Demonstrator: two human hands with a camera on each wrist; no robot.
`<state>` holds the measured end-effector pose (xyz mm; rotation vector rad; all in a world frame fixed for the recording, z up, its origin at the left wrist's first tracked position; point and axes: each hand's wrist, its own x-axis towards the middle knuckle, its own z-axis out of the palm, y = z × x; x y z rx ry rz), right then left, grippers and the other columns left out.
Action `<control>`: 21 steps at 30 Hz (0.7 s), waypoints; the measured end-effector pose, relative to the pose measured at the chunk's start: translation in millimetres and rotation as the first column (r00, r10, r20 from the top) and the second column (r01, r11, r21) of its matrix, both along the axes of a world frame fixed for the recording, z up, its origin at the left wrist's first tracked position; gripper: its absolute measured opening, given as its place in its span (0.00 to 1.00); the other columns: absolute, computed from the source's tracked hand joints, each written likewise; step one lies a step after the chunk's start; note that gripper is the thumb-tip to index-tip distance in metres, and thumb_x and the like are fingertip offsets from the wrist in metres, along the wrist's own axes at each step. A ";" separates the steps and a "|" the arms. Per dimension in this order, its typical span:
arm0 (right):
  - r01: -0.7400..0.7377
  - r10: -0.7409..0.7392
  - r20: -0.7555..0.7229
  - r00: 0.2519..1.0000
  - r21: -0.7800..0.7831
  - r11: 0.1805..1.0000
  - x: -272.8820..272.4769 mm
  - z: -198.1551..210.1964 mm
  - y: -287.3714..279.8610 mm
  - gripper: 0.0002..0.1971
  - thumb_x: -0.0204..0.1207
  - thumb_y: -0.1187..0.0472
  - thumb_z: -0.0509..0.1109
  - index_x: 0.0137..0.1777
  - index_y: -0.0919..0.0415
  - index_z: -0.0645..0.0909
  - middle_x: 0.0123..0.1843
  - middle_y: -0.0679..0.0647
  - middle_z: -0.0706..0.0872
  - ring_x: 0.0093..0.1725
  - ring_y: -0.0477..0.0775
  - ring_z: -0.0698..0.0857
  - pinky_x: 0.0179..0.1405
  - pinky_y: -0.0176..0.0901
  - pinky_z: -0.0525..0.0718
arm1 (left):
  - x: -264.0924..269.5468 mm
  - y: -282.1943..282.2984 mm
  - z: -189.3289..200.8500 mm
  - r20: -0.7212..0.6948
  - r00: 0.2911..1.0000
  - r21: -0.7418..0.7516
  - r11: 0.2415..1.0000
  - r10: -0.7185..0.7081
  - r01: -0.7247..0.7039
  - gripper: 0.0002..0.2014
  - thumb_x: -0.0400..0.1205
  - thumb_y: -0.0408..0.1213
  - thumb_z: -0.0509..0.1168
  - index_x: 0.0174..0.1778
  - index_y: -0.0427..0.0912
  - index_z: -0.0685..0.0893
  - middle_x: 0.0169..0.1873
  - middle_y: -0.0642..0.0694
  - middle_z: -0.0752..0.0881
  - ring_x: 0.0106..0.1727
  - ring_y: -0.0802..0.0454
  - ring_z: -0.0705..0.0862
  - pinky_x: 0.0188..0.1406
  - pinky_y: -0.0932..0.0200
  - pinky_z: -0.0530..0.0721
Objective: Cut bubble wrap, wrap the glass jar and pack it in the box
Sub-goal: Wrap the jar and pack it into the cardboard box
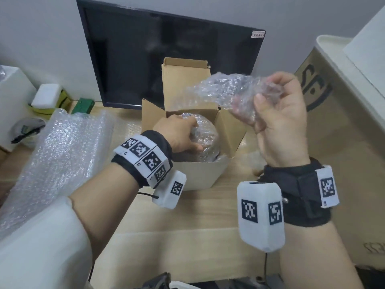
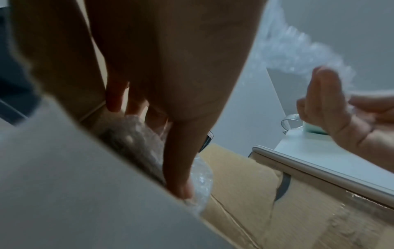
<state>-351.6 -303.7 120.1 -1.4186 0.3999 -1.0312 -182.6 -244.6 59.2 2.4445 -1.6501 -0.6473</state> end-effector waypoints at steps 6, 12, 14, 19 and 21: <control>-0.045 -0.338 -0.587 0.736 -0.540 0.840 33.7 -33.3 10.2 0.19 0.72 0.79 0.58 0.43 0.53 0.78 0.47 0.47 0.75 0.47 0.39 0.76 0.52 0.24 0.71 | 23.5 13.3 -0.9 -0.156 0.988 0.080 0.997 -0.011 0.024 0.31 0.71 0.56 0.72 0.67 0.45 0.77 0.62 0.50 0.79 0.67 0.48 0.77 0.69 0.54 0.71; -0.408 -0.316 -0.765 0.562 -0.588 0.698 41.3 -72.7 25.6 0.12 0.70 0.75 0.63 0.44 0.65 0.86 0.53 0.57 0.82 0.54 0.59 0.80 0.50 0.44 0.74 | 24.3 17.4 -1.4 -0.039 0.977 -0.012 0.978 -0.209 0.208 0.28 0.79 0.57 0.55 0.76 0.58 0.66 0.78 0.60 0.64 0.80 0.59 0.60 0.78 0.44 0.54; -0.451 -0.363 -0.762 0.536 -0.622 0.640 42.8 -69.8 36.5 0.11 0.74 0.66 0.64 0.47 0.62 0.88 0.53 0.54 0.86 0.57 0.58 0.80 0.55 0.47 0.70 | 22.4 18.5 6.2 -0.047 0.974 -0.035 0.975 -0.221 0.220 0.23 0.84 0.49 0.55 0.76 0.58 0.65 0.79 0.59 0.64 0.80 0.57 0.60 0.77 0.47 0.48; -0.654 -0.367 -0.875 0.317 -0.482 0.584 51.8 -71.9 58.6 0.19 0.83 0.54 0.53 0.45 0.63 0.83 0.48 0.60 0.88 0.50 0.62 0.84 0.43 0.46 0.71 | 29.6 9.6 -4.4 -0.211 0.974 -0.006 0.996 -0.083 0.083 0.21 0.86 0.41 0.50 0.76 0.58 0.68 0.79 0.62 0.60 0.79 0.57 0.57 0.72 0.64 0.44; -0.666 -0.267 -0.949 0.167 -0.309 0.679 56.5 -68.3 55.3 0.21 0.84 0.53 0.50 0.51 0.64 0.82 0.53 0.62 0.87 0.52 0.63 0.84 0.45 0.47 0.74 | 26.3 8.9 0.1 -0.213 0.974 0.027 0.996 -0.079 0.087 0.22 0.85 0.48 0.51 0.77 0.58 0.66 0.80 0.61 0.59 0.80 0.52 0.55 0.76 0.57 0.42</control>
